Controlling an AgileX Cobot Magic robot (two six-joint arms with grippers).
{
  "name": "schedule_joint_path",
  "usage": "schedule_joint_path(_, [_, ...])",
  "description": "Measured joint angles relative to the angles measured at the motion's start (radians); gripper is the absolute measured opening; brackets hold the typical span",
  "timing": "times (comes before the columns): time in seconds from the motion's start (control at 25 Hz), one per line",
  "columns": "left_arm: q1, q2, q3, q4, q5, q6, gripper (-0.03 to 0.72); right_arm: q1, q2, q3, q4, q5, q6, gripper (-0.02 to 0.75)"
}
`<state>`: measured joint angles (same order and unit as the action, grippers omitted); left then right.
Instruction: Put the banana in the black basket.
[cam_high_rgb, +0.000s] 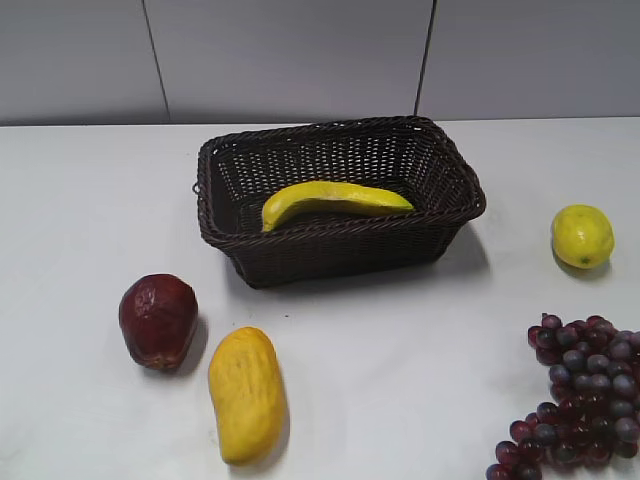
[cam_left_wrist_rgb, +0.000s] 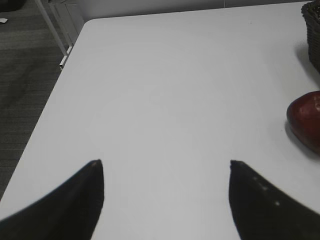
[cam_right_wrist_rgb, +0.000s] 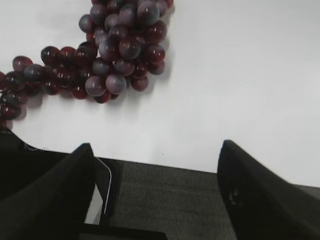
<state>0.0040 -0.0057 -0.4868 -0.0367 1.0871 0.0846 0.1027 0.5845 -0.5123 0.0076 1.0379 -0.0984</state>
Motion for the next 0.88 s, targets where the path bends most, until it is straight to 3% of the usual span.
schedule_joint_path(0.52, [0.0,0.0,0.0,0.0,0.0,0.0,0.578,0.0,-0.504,0.001,0.0,0.002,0.005,0.574])
schedule_joint_path(0.88, [0.0,0.0,0.0,0.0,0.0,0.0,0.578,0.0,-0.591,0.007,-0.002,0.004,0.011,0.574])
